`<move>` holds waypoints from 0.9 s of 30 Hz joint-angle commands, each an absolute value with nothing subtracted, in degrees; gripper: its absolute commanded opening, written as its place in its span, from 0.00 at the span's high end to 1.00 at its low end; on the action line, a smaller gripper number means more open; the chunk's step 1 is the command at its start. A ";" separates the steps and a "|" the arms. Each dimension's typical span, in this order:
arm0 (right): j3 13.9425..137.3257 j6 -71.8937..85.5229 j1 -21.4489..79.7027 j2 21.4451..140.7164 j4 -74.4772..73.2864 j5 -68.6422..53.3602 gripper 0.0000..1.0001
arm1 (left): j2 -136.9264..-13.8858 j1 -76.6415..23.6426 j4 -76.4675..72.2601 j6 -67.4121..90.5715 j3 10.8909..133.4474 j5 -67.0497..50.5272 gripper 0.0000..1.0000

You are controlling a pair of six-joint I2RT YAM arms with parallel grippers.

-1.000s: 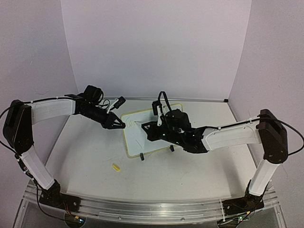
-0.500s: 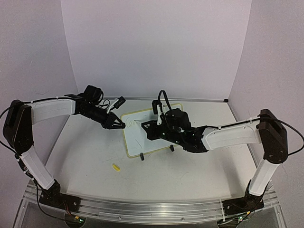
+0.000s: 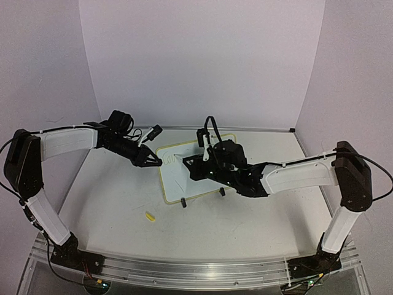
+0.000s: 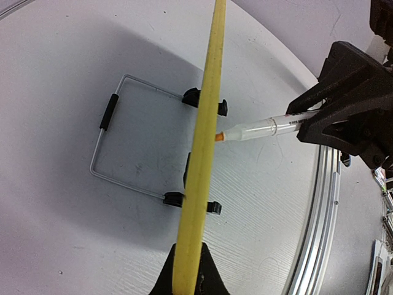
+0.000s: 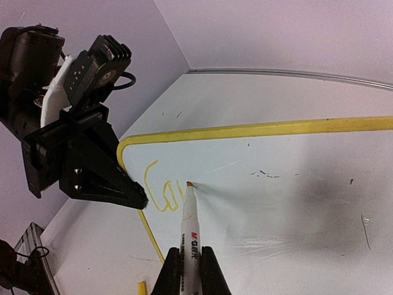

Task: Write a sentence on the whiteboard

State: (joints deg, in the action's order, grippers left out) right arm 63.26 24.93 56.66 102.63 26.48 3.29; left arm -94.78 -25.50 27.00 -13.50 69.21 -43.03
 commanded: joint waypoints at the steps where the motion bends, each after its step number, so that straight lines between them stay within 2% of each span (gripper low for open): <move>1: 63.03 25.43 55.84 101.86 27.37 6.12 1.00 | -93.40 -25.49 28.36 -15.75 69.61 -37.71 1.00; 27: 59.36 27.33 55.83 101.92 27.41 4.98 1.00 | -93.51 -25.58 28.34 -15.78 69.64 -37.73 1.00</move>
State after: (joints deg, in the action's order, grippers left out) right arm 60.41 26.76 56.66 102.63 29.07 2.90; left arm -94.78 -25.50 27.05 -13.50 69.21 -42.99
